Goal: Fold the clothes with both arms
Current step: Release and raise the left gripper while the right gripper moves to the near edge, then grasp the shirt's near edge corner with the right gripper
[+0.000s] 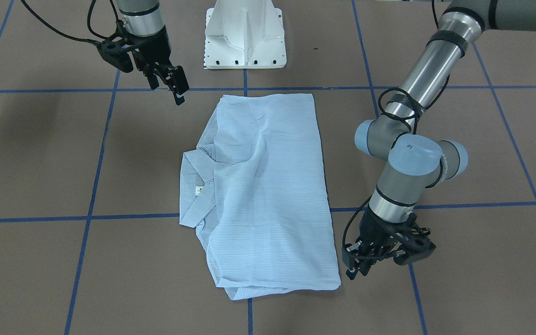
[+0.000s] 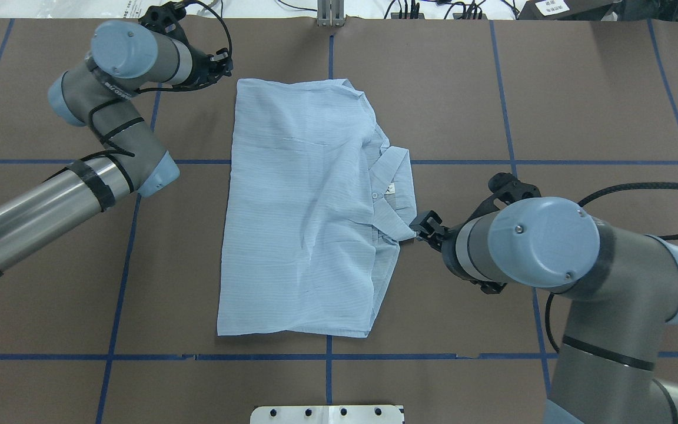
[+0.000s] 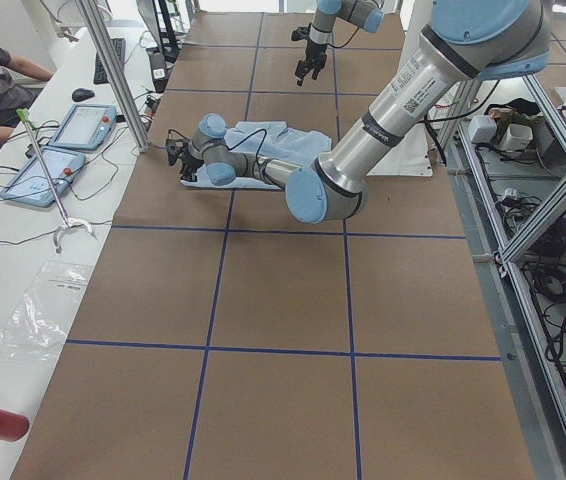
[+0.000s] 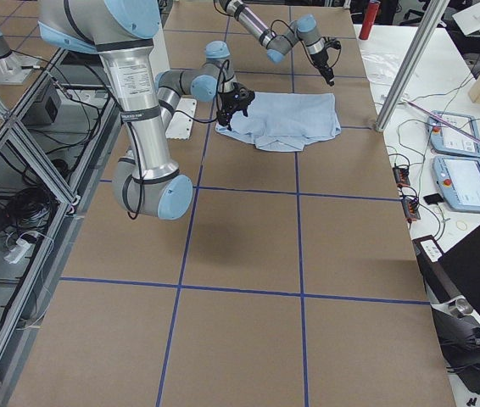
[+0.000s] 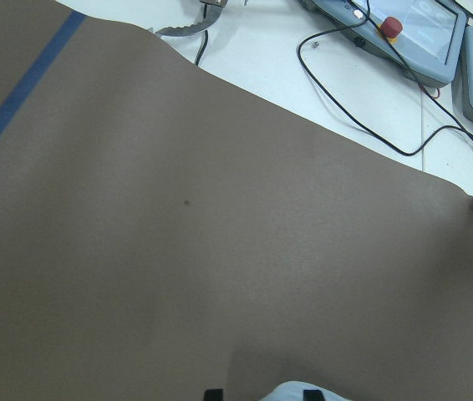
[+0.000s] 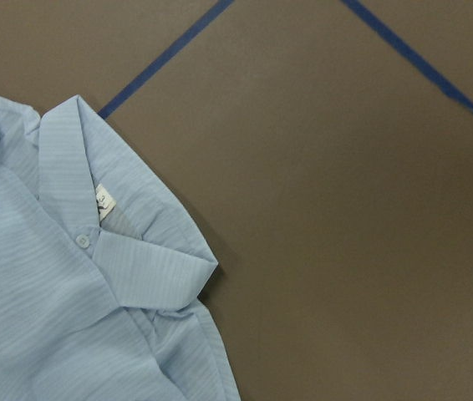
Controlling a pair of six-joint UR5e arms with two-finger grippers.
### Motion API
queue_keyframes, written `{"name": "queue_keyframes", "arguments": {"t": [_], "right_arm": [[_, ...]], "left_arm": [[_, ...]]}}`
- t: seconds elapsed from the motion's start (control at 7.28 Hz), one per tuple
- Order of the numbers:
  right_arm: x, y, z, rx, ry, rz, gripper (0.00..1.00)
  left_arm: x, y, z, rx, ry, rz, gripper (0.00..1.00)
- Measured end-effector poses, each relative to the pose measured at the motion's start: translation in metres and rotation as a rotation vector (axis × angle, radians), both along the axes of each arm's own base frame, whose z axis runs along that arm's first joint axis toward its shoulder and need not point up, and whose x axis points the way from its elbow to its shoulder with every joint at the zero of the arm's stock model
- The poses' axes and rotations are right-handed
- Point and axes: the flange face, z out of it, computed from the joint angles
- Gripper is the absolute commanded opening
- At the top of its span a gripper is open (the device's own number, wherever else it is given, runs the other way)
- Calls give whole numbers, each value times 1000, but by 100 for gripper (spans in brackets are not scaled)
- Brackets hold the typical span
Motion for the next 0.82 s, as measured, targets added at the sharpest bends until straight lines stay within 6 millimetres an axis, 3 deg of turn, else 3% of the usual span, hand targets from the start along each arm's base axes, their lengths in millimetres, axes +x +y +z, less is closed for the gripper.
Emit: {"name": "queue_keyframes", "arguments": {"t": [0.41, 0.82], "right_arm": [[-77, 20, -4, -123, -54, 100, 100], [-131, 41, 6, -243, -90, 190, 98]], "left_arm": [[-36, 42, 6, 15, 58, 64, 43], [-43, 51, 3, 22, 72, 69, 44]]}}
